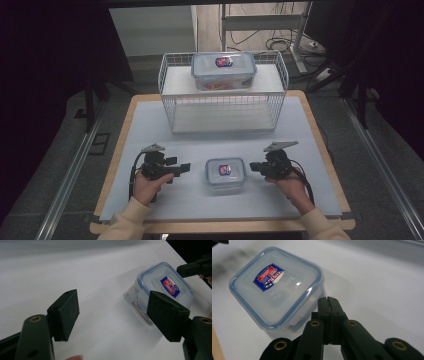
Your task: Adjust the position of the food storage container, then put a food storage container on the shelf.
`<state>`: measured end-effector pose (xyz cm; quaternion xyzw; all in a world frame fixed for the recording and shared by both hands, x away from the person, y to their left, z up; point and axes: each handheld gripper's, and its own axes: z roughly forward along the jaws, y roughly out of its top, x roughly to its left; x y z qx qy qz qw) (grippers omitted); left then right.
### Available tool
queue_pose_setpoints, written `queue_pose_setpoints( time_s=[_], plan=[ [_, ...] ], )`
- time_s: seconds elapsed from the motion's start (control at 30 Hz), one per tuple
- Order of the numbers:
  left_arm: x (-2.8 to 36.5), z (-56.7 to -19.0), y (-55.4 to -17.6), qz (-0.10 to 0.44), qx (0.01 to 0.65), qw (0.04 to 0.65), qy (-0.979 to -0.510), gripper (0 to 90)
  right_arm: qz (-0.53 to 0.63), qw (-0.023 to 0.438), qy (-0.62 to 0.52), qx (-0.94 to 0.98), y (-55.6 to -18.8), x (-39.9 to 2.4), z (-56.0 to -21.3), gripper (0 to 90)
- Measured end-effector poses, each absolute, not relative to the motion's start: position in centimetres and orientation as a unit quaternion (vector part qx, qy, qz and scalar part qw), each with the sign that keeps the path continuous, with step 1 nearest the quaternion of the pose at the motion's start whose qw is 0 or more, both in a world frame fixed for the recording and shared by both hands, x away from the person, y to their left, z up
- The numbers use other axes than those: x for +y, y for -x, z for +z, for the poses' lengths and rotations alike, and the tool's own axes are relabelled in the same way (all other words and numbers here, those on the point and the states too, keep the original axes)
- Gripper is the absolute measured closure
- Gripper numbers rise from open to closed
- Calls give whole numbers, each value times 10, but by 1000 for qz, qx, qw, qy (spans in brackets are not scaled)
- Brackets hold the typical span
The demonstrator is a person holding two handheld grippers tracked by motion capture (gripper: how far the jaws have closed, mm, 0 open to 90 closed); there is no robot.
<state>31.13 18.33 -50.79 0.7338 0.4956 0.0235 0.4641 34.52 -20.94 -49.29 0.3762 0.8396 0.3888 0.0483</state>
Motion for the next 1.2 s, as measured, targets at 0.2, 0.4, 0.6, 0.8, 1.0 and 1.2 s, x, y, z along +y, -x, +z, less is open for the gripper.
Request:
queue_pose_setpoints(
  time_s=[0.2, 0.4, 0.6, 0.8, 1.0, 1.2],
  plan=[
    [178, -502, -307, 42, 492, 458, -739, 245, 416, 22, -379, 826, -345, -223, -487, 845],
    [170, -500, -305, 14, 495, 469, -731, 204, 433, -5, -392, 812, -347, -227, -486, 494],
    [159, -504, -306, -12, 498, 472, -728, 188, 444, -36, -392, 805, -349, -224, -488, 360],
    [140, -511, -309, -49, 501, 473, -723, 177, 443, -57, -398, 802, -354, -214, -493, 277],
    [126, -521, -316, -85, 508, 468, -719, 176, 439, -75, -416, 793, -364, -209, -502, 233],
    [114, -530, -319, -116, 512, 466, -712, 190, 431, -99, -419, 793, -365, -204, -510, 233]
  ],
)
